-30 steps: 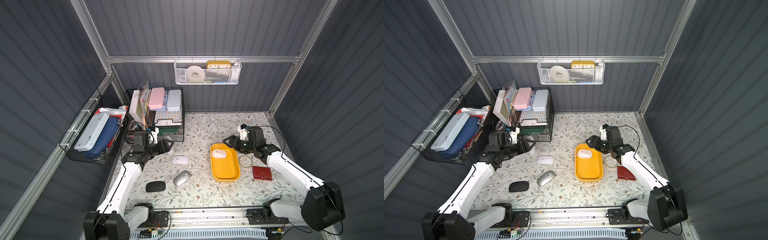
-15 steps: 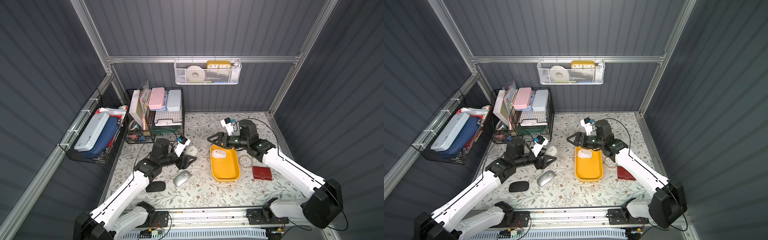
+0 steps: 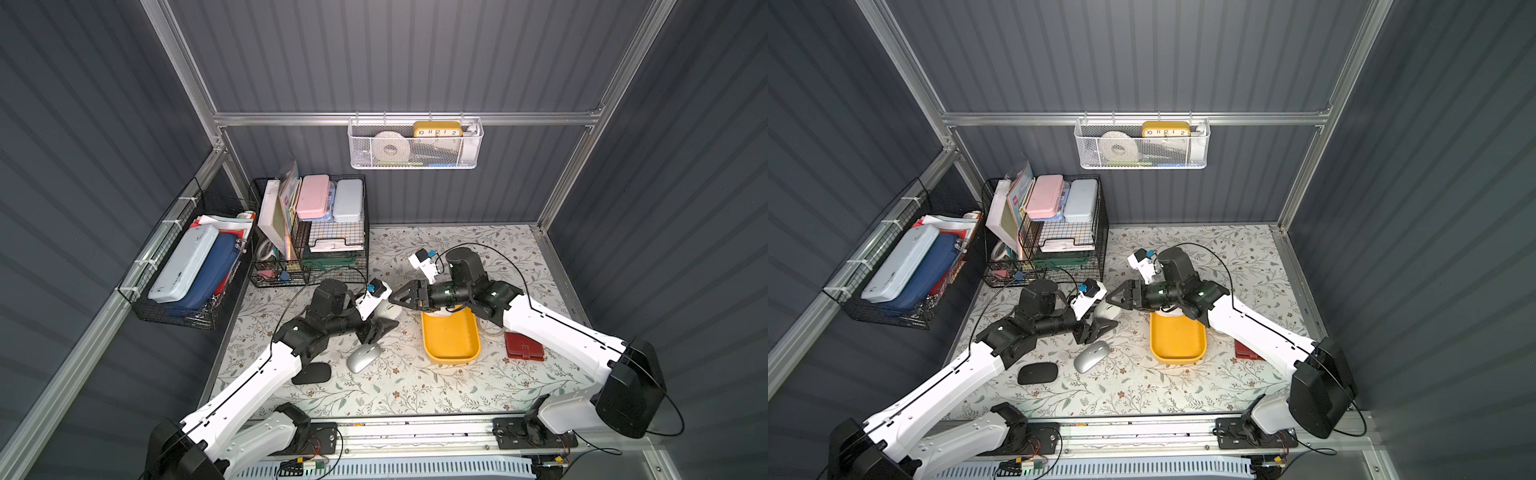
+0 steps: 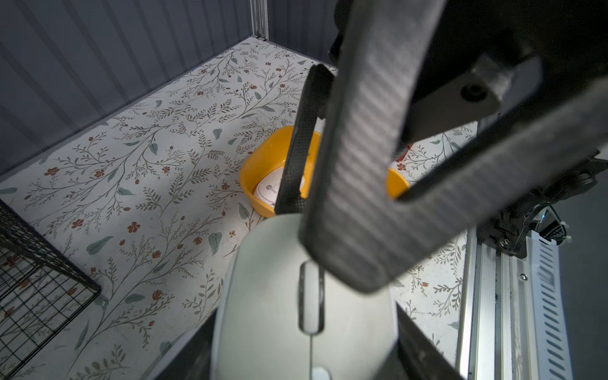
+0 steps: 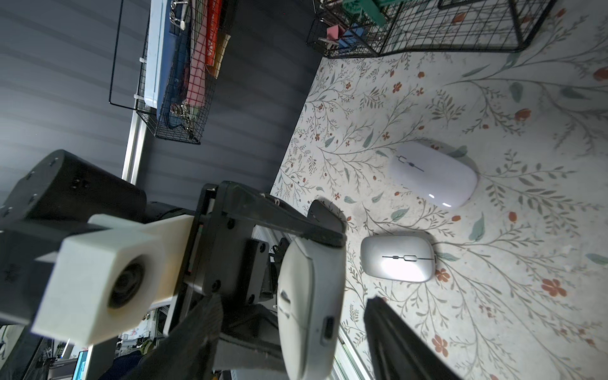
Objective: Put the mouse in the storage box
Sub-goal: Pick up the mouse from the center of the board.
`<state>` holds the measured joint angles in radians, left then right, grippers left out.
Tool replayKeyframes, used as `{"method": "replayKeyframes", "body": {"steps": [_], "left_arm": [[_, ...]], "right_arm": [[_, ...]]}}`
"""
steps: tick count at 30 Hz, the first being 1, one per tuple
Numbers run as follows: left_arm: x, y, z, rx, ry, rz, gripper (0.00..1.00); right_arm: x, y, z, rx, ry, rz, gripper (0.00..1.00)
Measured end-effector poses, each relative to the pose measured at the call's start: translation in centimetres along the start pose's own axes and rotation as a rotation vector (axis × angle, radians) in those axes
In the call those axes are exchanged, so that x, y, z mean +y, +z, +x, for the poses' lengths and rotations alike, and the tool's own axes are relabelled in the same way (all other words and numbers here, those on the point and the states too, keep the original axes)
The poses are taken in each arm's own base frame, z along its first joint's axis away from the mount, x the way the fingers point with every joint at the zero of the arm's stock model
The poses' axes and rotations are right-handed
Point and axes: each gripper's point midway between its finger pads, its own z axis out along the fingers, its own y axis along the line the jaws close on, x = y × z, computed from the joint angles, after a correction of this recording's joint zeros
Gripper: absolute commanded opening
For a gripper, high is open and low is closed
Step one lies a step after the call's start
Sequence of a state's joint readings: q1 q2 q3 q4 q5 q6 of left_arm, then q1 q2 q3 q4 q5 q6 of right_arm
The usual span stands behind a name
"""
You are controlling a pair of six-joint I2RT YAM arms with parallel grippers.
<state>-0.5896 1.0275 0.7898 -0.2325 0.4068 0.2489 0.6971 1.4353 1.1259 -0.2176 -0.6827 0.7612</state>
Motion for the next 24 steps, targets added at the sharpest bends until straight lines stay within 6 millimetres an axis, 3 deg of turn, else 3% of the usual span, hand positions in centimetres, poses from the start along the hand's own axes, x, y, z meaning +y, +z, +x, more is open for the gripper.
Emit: {"method": "replayKeyframes", "body": {"steps": [17, 24], "left_arm": [[0.4, -0.1, -0.4, -0.003, 0.019, -0.02, 0.18], [0.5, -0.1, -0.1, 0.007, 0.018, -0.029, 0.18]], "right_arm": [[-0.1, 3.5, 2.0, 0.106, 0.044, 0.001, 0.58], [-0.8, 4.3, 2.5, 0.128, 0.069, 0.014, 0.44]]}}
